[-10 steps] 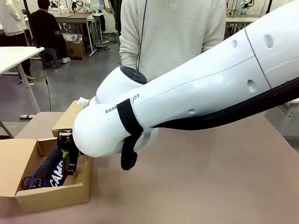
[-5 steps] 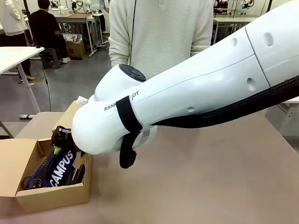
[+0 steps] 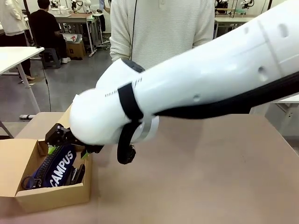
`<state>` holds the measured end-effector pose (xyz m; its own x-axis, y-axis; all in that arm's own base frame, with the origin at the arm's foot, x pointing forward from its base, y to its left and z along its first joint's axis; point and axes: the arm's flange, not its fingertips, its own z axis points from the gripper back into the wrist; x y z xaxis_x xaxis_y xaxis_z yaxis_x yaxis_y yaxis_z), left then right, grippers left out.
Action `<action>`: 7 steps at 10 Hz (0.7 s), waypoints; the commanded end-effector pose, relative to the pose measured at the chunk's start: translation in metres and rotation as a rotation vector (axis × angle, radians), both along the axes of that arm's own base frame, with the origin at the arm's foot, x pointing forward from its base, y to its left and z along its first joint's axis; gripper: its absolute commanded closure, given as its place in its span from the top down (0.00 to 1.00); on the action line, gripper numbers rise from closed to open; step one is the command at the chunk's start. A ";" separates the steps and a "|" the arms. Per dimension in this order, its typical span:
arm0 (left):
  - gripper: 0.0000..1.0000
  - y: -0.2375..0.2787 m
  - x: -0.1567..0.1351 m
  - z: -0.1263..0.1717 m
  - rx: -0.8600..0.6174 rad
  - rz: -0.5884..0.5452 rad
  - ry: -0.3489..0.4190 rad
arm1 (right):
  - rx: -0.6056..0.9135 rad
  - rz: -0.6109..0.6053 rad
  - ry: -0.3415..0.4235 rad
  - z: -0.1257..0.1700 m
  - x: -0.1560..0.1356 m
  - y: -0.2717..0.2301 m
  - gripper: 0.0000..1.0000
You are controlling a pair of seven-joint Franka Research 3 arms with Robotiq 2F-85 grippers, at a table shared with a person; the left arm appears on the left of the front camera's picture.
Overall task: Place items inside the box.
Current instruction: Pick up a Pencil pouch or Stapler and place it inside the Mailer Box closest to the robot.
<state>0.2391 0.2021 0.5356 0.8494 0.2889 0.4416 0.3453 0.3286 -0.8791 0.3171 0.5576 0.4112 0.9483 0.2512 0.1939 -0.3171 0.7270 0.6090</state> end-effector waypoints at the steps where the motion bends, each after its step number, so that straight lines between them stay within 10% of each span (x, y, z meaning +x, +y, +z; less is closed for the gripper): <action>1: 1.00 0.000 -0.002 0.000 0.000 -0.008 -0.022 | 0.073 0.196 0.085 0.037 -0.013 -0.097 1.00; 7: 1.00 0.000 -0.002 0.000 0.000 -0.008 -0.022 | 0.223 0.115 0.015 0.078 -0.060 -0.340 1.00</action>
